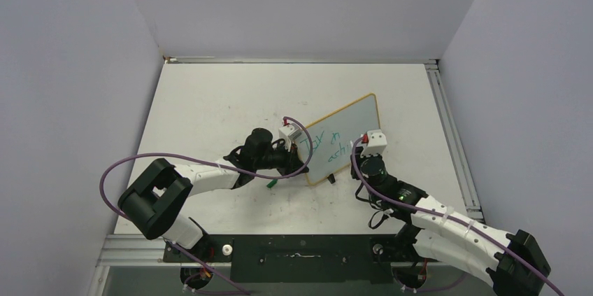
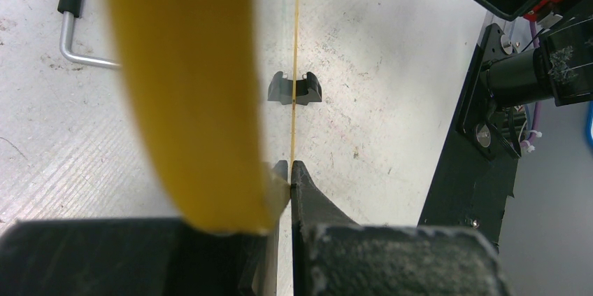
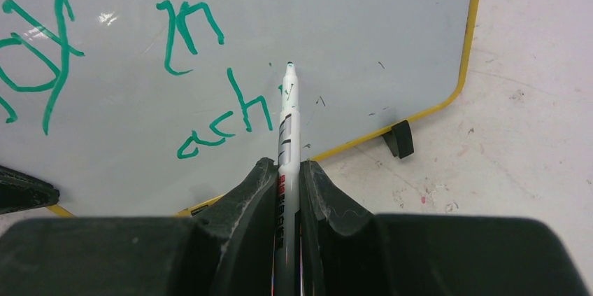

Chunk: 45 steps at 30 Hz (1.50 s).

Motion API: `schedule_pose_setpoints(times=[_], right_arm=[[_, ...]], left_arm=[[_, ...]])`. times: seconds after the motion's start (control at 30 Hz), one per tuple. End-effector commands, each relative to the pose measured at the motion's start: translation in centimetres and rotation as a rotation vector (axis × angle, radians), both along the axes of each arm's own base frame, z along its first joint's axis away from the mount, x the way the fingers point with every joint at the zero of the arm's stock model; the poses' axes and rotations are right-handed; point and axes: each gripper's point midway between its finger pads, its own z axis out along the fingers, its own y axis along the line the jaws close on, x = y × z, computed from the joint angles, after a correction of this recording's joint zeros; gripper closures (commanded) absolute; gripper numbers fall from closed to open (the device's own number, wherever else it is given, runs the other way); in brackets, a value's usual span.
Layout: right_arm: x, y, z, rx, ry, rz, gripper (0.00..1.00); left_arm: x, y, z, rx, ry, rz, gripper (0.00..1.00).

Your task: Write a sentence on the whiteboard

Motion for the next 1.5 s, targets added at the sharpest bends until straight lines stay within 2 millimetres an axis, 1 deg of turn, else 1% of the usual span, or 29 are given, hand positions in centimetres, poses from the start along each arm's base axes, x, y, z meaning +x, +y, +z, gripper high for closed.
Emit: schedule_pose_setpoints(times=[0.0,0.33,0.57,0.63,0.83,1.03,1.2,1.47], right_arm=[[0.3,-0.3,0.8,0.043,-0.006,-0.046,0.95],[0.5,0.2,-0.9,0.033,0.051,-0.027,0.95],[0.8,0.0,-1.3,0.019,0.058,-0.022,0.95],[1.2,0.3,-0.9,0.032,0.043,-0.019,0.95],[1.5,0.2,-1.3,0.031,0.051,-0.030,0.95],[1.8,-0.3,-0.5,0.044,0.023,-0.055,0.95],[2.2,-0.1,0.5,0.045,-0.010,-0.046,0.95],[2.2,0.4,1.0,0.049,-0.025,-0.011,0.95]], left_arm=[[-0.6,-0.8,0.9,-0.014,-0.001,-0.045,1.00],[-0.7,-0.7,0.8,-0.012,0.002,-0.040,1.00],[-0.7,-0.6,0.7,-0.009,0.005,-0.040,1.00],[-0.7,-0.6,0.7,-0.010,0.005,-0.040,1.00],[-0.7,-0.6,0.7,-0.010,0.004,-0.039,1.00],[-0.7,-0.6,0.7,-0.011,0.004,-0.040,1.00],[-0.7,-0.6,0.7,-0.012,0.003,-0.038,1.00],[-0.8,-0.6,0.7,-0.012,0.005,-0.039,1.00]])
